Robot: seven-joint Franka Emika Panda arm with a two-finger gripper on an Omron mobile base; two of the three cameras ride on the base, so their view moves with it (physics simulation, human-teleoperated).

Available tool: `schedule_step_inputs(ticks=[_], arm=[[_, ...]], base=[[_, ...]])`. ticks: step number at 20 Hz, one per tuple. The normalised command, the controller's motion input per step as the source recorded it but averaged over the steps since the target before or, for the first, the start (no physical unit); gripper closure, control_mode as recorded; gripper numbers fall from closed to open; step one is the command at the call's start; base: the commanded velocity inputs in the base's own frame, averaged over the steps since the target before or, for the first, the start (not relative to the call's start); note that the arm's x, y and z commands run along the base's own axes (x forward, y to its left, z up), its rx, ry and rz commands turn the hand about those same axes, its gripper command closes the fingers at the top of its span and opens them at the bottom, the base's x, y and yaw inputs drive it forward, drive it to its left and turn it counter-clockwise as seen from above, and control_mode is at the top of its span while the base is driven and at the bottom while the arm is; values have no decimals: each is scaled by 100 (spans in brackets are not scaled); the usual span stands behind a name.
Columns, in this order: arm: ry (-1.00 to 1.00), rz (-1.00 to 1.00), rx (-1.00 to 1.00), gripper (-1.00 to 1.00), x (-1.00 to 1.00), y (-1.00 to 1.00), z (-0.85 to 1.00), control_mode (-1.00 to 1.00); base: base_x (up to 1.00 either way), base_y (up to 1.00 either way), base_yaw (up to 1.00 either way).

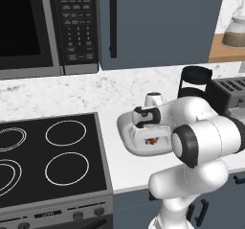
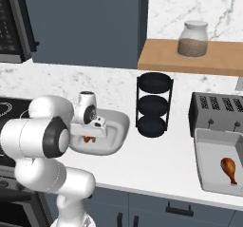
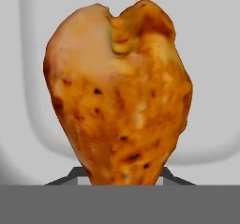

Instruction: Place one garlic and one chicken drumstick in each tupperware on the nearby counter, to pack two identical lunches.

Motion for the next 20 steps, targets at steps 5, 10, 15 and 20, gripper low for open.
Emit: schedule_step_inputs(ticks=[5, 10, 15, 20], arm=[[0, 0, 0, 100, 17, 0, -6, -100], [2, 0, 0, 100, 43, 0, 0, -100], [0, 0, 0, -100, 0, 0, 0, -100], [0, 0, 0, -100, 0, 0, 7, -100]], base=[[0, 0, 0], [0, 0, 0], [0, 0, 0], [0, 0, 0]])
